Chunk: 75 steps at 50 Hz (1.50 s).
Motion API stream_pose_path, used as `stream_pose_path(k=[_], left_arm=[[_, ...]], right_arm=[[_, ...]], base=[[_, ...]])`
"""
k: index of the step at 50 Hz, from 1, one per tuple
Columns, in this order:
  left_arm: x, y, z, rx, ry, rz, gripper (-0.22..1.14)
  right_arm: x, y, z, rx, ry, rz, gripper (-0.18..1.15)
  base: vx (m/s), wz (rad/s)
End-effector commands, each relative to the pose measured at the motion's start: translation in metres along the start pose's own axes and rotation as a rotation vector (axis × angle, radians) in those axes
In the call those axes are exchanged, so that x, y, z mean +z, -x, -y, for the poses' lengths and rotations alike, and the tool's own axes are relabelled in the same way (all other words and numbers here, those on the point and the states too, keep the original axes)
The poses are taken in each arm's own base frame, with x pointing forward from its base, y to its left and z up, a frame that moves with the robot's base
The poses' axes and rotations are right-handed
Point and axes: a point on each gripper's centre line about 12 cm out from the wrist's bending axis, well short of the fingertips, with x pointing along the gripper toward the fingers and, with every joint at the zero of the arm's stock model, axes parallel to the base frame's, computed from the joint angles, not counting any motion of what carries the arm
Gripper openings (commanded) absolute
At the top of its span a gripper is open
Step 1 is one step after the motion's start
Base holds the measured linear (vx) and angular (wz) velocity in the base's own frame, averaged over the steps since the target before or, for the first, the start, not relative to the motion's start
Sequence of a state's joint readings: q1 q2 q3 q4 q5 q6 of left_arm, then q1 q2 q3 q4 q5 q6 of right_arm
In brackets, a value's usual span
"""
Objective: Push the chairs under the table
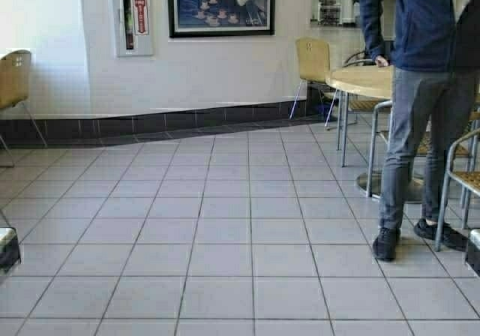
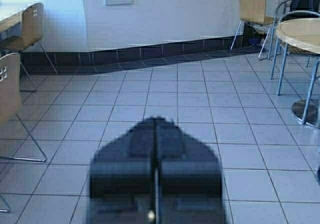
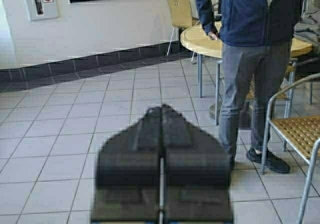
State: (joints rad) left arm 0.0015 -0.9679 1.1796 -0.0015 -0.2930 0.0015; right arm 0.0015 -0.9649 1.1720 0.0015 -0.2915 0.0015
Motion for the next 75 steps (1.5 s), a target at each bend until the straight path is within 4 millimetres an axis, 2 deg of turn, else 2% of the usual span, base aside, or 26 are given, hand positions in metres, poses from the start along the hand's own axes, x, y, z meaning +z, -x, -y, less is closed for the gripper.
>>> stream_pose_path(k=[1, 12, 25, 46, 57, 75], left_arm=[[0.002, 0.000, -0.005, 0.023, 0.001, -0.011, -0.02], [0.005, 0.001, -0.012, 0.061, 0.003, 0.000, 0.03], [0.005, 0.002, -0.012, 0.061, 0.027, 0.004, 0.03], [0.004, 0.003, -0.012, 0.061, 0.033, 0.003, 0.03], [0.003, 0.001, -0.012, 0.062, 0.023, -0.002, 0.03], [0.002, -0.001, -0.017, 0.084, 0.023, -0.011, 0.03]], right_arm=[[-0.001, 0.002, -0.001, 0.005, -0.017, -0.002, 0.03], [0.006, 0.012, -0.001, 0.006, -0.008, 0.023, 0.04], [0.002, 0.014, 0.005, -0.027, -0.008, 0.012, 0.04], [0.003, 0.020, 0.005, -0.028, -0.026, 0.025, 0.04], [0.010, 0.022, 0.005, -0.029, -0.035, 0.050, 0.04], [0.009, 0.022, 0.005, -0.030, -0.038, 0.045, 0.04]], base=[[0.01, 0.00], [0.04, -0.01], [0.18, -0.02], [0.26, 0.05], [0.32, 0.09], [0.33, 0.07]])
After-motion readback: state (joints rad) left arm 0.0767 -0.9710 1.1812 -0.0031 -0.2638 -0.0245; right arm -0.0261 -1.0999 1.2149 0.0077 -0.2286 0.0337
